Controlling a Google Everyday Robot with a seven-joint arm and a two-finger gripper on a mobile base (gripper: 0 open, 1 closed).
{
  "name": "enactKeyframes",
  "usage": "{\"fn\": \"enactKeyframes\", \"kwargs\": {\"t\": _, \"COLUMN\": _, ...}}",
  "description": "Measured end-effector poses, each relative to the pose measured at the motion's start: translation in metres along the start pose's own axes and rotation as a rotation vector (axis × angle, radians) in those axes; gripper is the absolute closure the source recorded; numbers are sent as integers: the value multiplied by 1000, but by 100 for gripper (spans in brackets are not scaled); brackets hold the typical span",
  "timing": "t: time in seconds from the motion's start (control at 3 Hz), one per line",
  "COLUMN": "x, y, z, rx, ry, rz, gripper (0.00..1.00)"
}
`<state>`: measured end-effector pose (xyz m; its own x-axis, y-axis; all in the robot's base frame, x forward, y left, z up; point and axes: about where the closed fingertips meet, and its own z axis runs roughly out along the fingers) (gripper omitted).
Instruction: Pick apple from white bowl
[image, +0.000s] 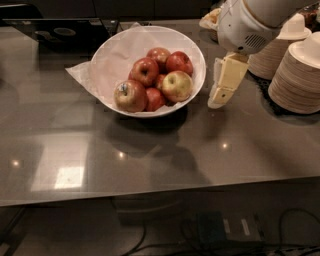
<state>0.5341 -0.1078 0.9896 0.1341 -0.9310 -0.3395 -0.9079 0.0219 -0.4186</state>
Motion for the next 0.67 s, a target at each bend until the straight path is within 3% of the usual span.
{"fn": "enactKeyframes", "kwargs": {"t": 0.33, "x": -8, "y": -8, "z": 15, "rx": 13, "ry": -71, "rz": -8, "gripper": 0}}
{"fn": "enactKeyframes", "kwargs": {"t": 0.67, "x": -32, "y": -25, "z": 41, "rx": 18, "ry": -195, "rz": -48, "gripper": 0}}
